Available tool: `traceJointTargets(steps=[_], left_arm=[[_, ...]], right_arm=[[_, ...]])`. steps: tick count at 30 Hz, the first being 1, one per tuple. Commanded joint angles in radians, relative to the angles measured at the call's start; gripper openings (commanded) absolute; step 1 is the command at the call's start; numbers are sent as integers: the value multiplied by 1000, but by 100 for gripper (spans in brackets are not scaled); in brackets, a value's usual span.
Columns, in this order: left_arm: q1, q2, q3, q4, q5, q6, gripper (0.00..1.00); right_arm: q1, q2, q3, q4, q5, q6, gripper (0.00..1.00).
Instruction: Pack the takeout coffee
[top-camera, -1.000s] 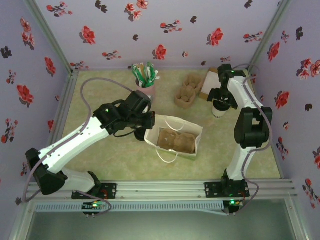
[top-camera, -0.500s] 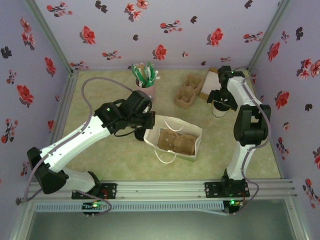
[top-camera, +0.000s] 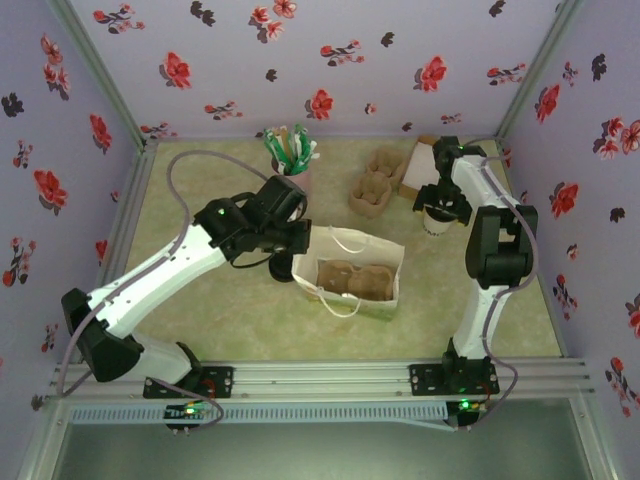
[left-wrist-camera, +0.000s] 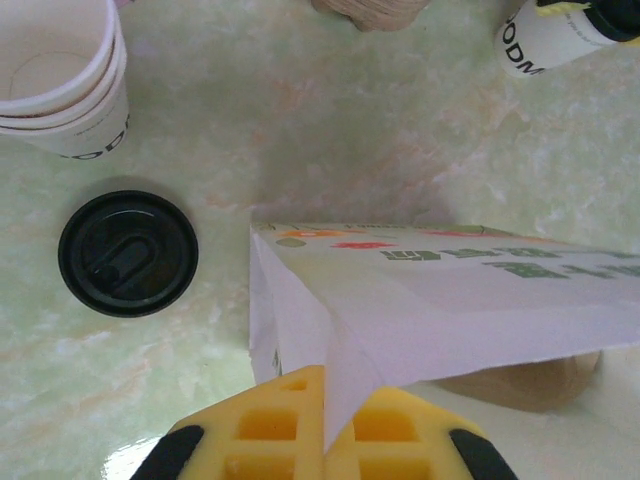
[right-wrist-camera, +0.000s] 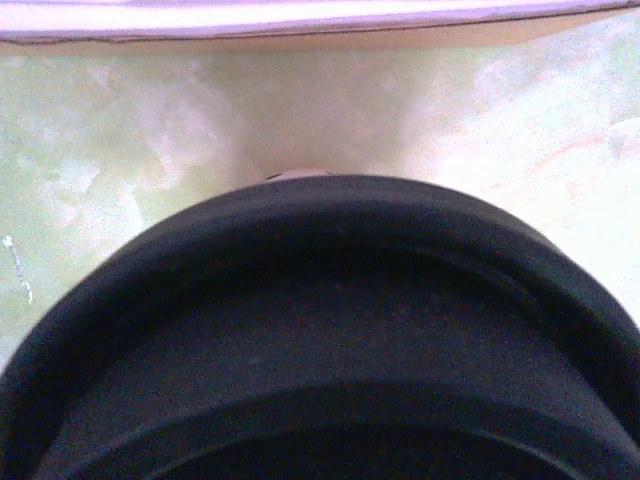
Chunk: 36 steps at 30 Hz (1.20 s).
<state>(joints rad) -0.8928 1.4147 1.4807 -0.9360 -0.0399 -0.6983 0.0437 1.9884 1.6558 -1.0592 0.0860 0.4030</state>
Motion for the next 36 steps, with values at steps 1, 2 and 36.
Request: traceJointTargets(steps=[1, 2, 36], left_arm=[[18, 20, 22, -108, 25, -10, 0], [20, 25, 30, -115, 30, -11, 0], [77, 294, 383, -285, 17, -69, 0]], right_arm=[[-6, -24, -19, -2, -12, -7, 90], [-5, -26, -21, -2, -13, -6, 89], [165, -594, 124, -321, -48, -105, 76]])
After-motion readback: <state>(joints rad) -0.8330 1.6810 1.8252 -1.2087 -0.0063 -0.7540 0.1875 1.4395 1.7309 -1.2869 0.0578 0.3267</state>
